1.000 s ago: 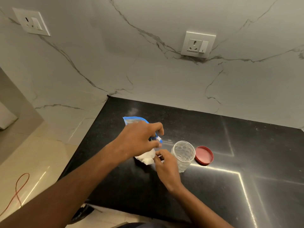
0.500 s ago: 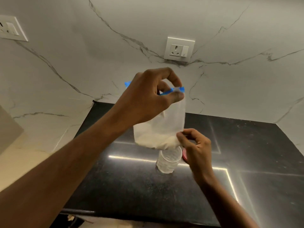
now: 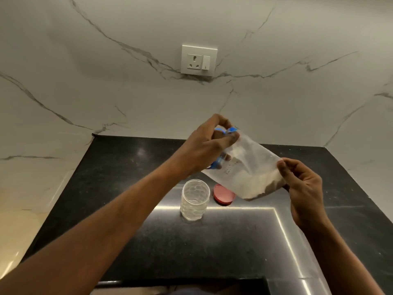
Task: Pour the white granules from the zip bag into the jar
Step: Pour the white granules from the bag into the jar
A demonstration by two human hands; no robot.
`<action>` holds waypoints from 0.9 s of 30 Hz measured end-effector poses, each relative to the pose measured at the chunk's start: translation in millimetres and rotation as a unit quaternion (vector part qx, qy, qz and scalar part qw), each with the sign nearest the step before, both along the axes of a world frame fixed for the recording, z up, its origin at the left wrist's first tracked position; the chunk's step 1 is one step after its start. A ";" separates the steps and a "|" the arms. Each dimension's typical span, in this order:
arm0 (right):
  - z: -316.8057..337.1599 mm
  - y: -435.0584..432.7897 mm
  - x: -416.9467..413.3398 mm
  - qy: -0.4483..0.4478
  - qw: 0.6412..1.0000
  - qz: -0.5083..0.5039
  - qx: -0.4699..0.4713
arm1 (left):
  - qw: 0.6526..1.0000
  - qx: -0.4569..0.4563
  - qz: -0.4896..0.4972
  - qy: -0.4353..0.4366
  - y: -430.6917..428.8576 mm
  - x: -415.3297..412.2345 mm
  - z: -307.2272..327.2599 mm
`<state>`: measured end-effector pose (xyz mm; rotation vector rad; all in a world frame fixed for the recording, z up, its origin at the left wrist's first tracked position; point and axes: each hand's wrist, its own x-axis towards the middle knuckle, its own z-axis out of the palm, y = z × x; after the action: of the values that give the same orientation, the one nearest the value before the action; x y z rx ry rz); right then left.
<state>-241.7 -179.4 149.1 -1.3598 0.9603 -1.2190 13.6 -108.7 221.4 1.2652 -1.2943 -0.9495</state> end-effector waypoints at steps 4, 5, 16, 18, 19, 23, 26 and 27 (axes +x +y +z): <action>-5.0 -10.7 -6.1 0.083 0.993 0.008 -0.083 | 1.000 0.010 -0.005 0.026 -1.0 8.3 -32.8; -5.9 -13.5 -6.6 0.106 0.989 0.015 -0.102 | 0.999 0.016 -0.002 0.027 -0.7 11.6 -40.1; 0.5 -36.7 -0.8 0.319 0.902 0.096 -0.276 | 0.994 0.083 0.037 0.054 12.6 39.7 -91.6; 5.4 -41.7 2.0 0.344 0.883 0.102 -0.303 | 0.994 0.086 0.041 0.058 13.2 42.0 -94.4; 8.5 -43.8 3.1 0.355 0.875 0.106 -0.312 | 0.994 0.088 0.043 0.058 13.1 42.9 -95.2; 23.5 -46.0 8.6 0.380 0.853 0.129 -0.333 | 0.993 0.093 0.048 0.048 12.5 47.7 -95.8; 32.8 -44.4 15.7 0.392 0.842 0.141 -0.342 | 0.994 0.091 0.053 0.039 12.6 52.8 -95.4; 35.5 -43.7 18.1 0.397 0.839 0.145 -0.343 | 0.994 0.091 0.055 0.036 13.0 54.4 -95.5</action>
<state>-223.6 -223.1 184.6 -2.6119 0.8136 -0.7558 68.0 -95.8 125.9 1.4137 -1.0892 -1.0431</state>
